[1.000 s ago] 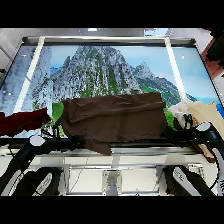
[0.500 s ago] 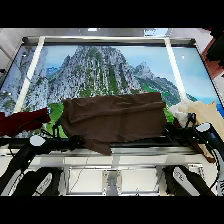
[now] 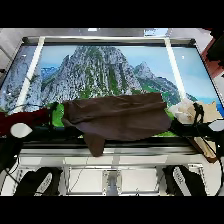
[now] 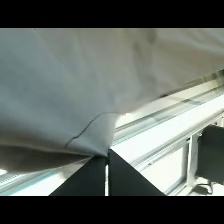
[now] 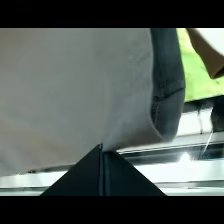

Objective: Fold the shirts.

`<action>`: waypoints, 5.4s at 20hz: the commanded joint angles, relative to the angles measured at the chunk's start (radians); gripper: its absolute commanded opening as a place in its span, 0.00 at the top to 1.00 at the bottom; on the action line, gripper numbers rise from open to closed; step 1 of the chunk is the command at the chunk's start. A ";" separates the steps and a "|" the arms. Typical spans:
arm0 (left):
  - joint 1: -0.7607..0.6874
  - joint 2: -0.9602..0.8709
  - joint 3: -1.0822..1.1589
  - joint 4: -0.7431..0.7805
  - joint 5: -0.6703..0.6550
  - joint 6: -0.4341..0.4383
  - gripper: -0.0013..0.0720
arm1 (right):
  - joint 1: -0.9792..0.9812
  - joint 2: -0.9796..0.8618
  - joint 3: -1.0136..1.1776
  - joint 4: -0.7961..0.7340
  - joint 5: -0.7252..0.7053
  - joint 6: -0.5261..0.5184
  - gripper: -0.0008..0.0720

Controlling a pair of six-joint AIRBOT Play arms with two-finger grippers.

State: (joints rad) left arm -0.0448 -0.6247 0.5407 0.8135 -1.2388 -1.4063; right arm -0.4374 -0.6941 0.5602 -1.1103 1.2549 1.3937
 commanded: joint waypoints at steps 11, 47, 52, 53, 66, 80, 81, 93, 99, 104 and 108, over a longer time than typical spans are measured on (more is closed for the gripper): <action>0.001 -0.430 0.429 0.362 0.105 -0.066 0.98 | 0.340 -0.290 0.223 0.067 -0.375 0.028 0.96; -0.443 -0.990 0.803 0.124 0.536 0.198 0.44 | 0.120 -0.811 0.500 0.124 -0.184 -0.013 0.23; -0.486 -1.081 0.803 0.159 0.443 0.138 0.44 | 0.119 -0.857 0.500 0.078 -0.177 -0.034 0.23; -0.486 -1.090 0.803 0.159 0.431 0.134 0.44 | 0.119 -0.866 0.500 0.063 -0.175 -0.033 0.23; -0.486 -1.099 0.803 0.175 0.391 0.122 0.77 | 0.216 -0.931 0.514 0.257 -0.124 -0.160 0.95; -0.517 -1.118 0.803 0.242 0.402 -0.019 0.97 | 0.270 -0.698 0.911 0.259 0.210 -0.144 0.95; -0.528 -1.118 0.803 0.231 0.412 -0.014 0.97 | 0.299 -0.698 0.929 0.259 0.208 -0.134 0.95; -0.292 -0.831 1.259 0.644 0.095 -0.035 0.97 | 0.872 -0.755 1.041 0.259 -0.303 -0.051 0.96; -0.229 -0.733 1.258 0.649 -0.137 -0.034 0.97 | 1.192 -0.999 1.041 0.320 -0.757 0.002 0.80; -0.229 -0.733 1.255 0.650 -0.204 -0.020 0.97 | 1.173 -1.034 1.041 0.347 -0.874 0.024 0.24; -0.229 -0.733 1.255 0.652 -0.204 -0.007 0.97 | 0.976 -1.030 1.041 0.133 -0.480 0.063 0.24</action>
State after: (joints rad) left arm -0.2756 -1.3605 1.7950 1.4612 -1.4239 -1.4239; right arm 0.6380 -1.7180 1.6016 -0.8421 0.5522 1.4208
